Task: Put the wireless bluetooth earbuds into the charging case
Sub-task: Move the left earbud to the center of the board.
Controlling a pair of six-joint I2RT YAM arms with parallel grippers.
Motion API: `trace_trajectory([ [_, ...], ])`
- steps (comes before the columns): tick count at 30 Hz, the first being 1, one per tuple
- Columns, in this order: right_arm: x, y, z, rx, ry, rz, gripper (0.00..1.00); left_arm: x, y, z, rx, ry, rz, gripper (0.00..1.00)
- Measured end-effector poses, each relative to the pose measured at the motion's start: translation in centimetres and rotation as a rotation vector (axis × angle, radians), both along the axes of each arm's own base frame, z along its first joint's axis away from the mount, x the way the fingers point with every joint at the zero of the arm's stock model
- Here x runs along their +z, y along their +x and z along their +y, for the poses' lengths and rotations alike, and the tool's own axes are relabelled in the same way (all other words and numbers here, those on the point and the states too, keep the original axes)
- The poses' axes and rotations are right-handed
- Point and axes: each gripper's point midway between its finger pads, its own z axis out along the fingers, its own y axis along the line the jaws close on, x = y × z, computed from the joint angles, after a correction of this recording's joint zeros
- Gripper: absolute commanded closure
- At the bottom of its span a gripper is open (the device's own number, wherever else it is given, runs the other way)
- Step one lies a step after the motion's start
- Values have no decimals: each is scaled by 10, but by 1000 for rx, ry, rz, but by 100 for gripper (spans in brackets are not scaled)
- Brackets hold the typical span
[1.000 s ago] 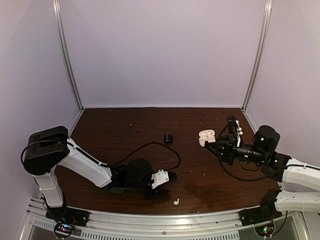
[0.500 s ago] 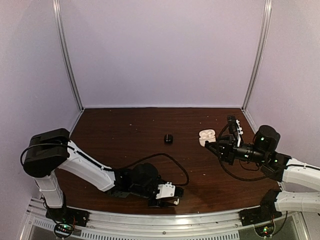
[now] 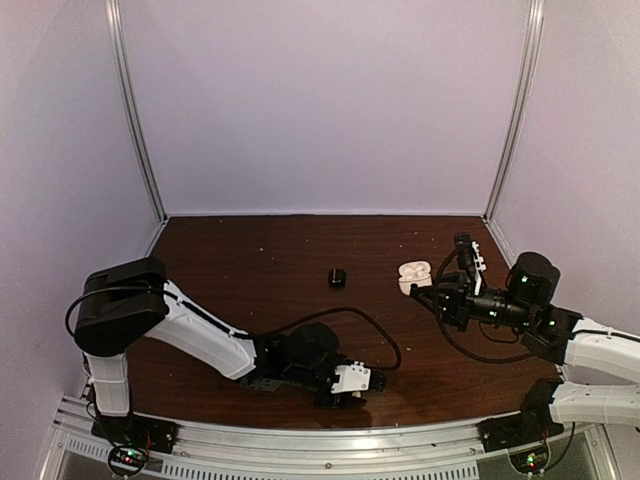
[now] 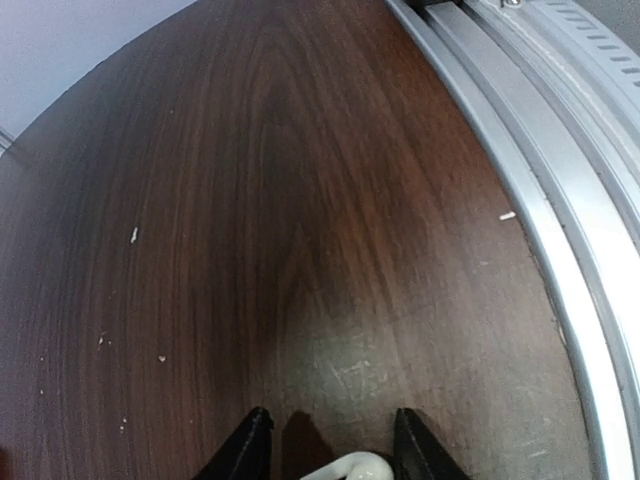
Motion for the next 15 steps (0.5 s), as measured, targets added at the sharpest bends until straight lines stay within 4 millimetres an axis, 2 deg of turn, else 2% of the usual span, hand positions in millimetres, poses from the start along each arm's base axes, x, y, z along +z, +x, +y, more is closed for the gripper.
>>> trace_trajectory([
  [5,0,0,0,-2,1,0,100,-1,25,-4,91,-4,9,63],
  [10,0,1,0,-2,1,1,100,-1,65,-5,239,-7,36,64],
  [11,0,1,0,-2,1,0,100,-1,80,-2,285,-9,46,64],
  [15,0,1,-1,-3,0,1,100,-1,113,8,416,-6,99,63],
])
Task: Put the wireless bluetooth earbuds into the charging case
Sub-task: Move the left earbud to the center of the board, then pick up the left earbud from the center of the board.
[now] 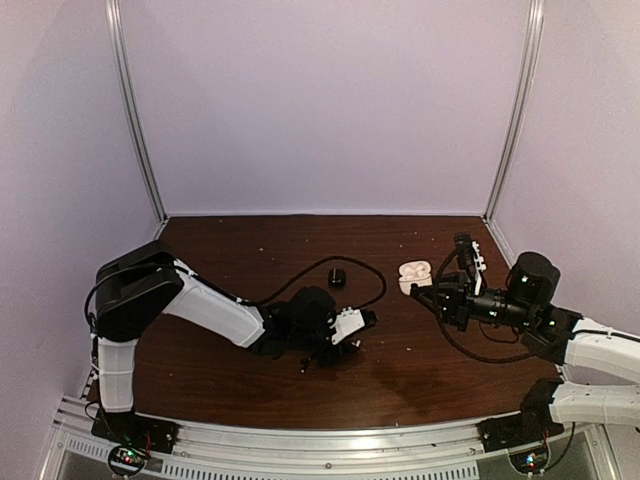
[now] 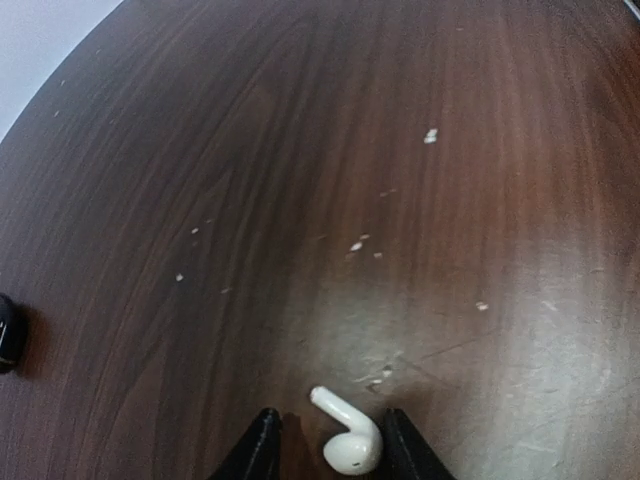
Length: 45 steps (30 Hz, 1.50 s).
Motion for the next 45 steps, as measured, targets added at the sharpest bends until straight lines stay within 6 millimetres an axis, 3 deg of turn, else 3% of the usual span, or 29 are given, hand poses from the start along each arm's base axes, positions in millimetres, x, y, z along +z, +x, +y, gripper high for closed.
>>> trace_trajectory([
  [6,2,-1,-1,-1,4,-6,100,0,27,17,111,3,100,52],
  [17,9,-1,-5,-12,18,-25,100,35,26,9,-22,35,169,52],
  [23,10,-1,-7,-16,20,-28,100,31,21,10,-33,28,182,54],
  [32,10,-2,-7,-16,19,-26,100,4,8,24,-48,6,180,57],
  [39,10,-1,-8,-18,20,-27,100,10,14,16,-56,-57,133,63],
  [45,10,-1,-8,-18,19,-26,100,-3,15,14,-60,-50,136,68],
])
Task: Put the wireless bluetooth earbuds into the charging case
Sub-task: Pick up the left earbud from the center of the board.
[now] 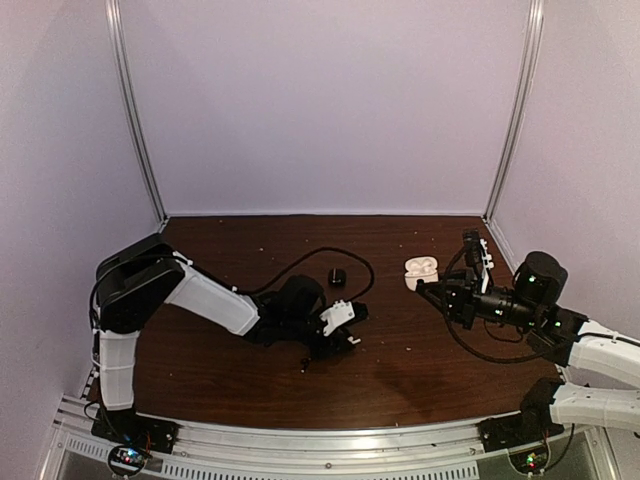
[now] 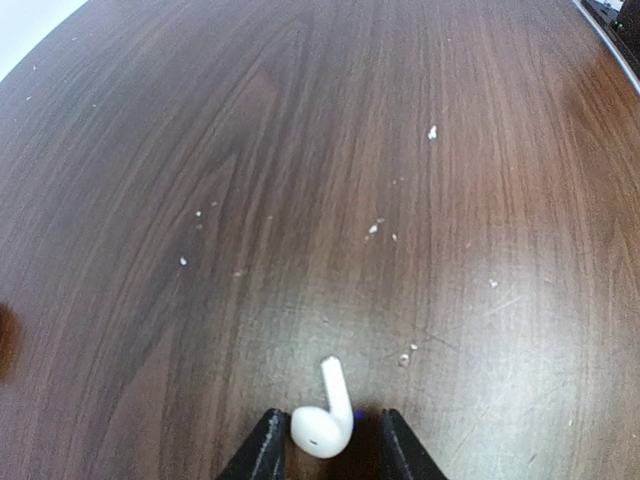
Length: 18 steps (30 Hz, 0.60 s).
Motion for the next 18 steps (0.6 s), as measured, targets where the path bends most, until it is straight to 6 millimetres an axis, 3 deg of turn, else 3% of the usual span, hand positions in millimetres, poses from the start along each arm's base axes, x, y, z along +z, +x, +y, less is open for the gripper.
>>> trace_trajectory([
  [18,-4,2,-1,-5,-10,14,100,1,7,-5,-8,2,-43,87],
])
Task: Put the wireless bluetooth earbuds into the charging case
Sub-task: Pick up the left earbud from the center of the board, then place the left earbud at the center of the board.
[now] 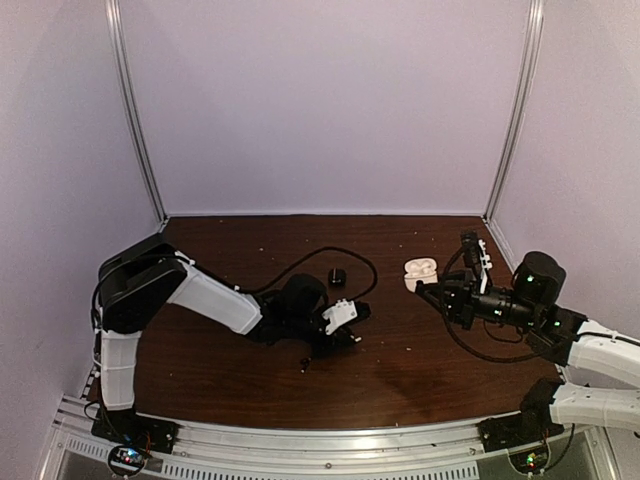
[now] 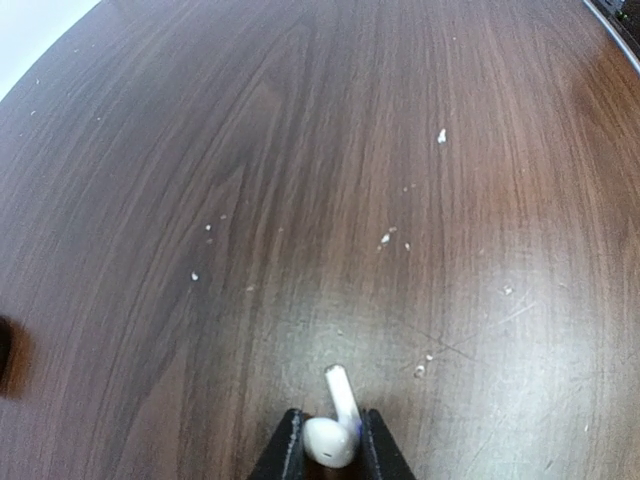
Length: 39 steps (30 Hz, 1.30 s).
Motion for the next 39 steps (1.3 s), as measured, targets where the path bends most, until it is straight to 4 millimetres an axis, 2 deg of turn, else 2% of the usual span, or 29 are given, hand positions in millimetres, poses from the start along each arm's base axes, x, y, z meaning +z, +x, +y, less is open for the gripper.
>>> trace_trajectory([
  [3,-2,1,1,0,-4,6,100,1,0,3,-5,17,-11,89],
  [6,-4,1,1,0,-8,11,100,11,-1,6,-13,27,-25,90],
  [14,-13,4,4,5,-28,33,100,63,-7,14,-25,8,-60,90],
  [20,-14,5,4,5,-32,34,100,87,-12,28,33,-16,8,92],
  [23,-16,6,5,5,-36,37,100,78,-9,50,138,-13,93,93],
  [26,-17,6,5,5,-40,39,100,55,-4,79,282,4,193,94],
  [32,-18,7,6,6,-42,41,100,18,9,123,571,8,325,96],
  [39,-18,7,6,6,-41,35,100,8,34,170,858,-37,363,91],
])
